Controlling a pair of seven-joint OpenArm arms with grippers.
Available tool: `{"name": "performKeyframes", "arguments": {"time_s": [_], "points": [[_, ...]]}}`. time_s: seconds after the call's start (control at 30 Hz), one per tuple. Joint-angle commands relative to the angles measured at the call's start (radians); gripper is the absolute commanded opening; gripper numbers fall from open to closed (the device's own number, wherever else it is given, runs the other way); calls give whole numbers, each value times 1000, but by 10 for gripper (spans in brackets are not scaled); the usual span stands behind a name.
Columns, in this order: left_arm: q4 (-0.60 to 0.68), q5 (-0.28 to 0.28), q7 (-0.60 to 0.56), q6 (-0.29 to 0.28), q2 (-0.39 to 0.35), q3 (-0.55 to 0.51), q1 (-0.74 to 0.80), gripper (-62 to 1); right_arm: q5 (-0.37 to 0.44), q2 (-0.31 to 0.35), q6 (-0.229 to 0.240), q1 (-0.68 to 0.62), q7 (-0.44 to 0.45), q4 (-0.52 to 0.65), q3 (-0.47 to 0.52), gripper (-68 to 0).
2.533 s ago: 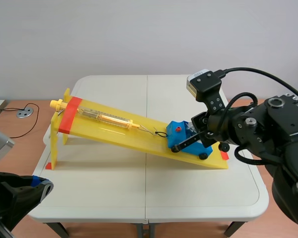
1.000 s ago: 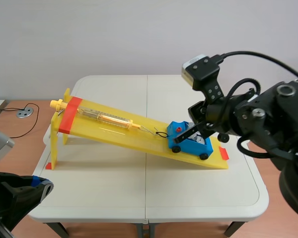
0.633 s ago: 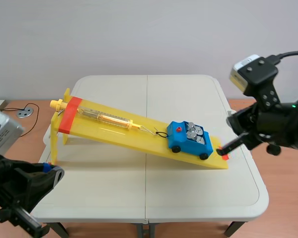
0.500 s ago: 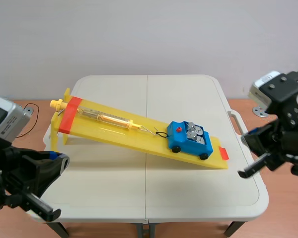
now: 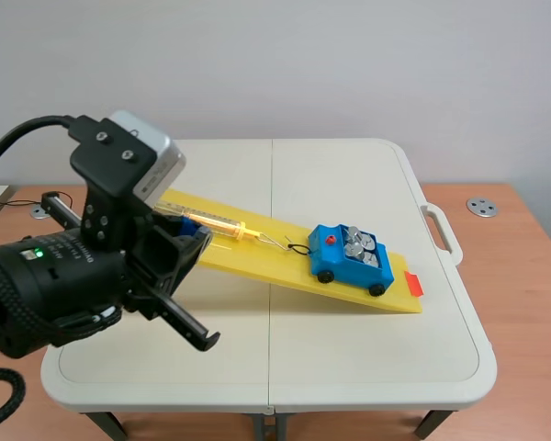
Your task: Place the four metal weights on the blue cart on the ramp.
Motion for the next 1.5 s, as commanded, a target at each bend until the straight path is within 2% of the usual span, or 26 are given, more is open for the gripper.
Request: {"name": "performKeyframes", "arguments": {"time_s": [0.0,0.1,0.27,0.47,0.8,0.9,1.47], "points": [[92,27,-117,72,8,10,-46,-582,40,44,40,-39,82,98,21,-669],[52,77,-117,119,8,31,-89,-582,40,41,63,-119,82,98,35,-669],[-41,127,-117,185,27,39,-156,-582,35,36,68,-209,82,98,36,-669],[-141,137,-119,214,55,40,-220,-582,6,-4,77,-219,86,98,36,-669],[-180,137,-125,223,55,39,-249,-582,6,-6,77,-219,85,98,35,-669],[-180,137,-124,244,55,39,-249,-582,6,-6,77,-219,86,98,35,-669],[-180,137,-124,244,55,39,-249,-582,6,-6,77,-219,86,98,35,-669]]}}
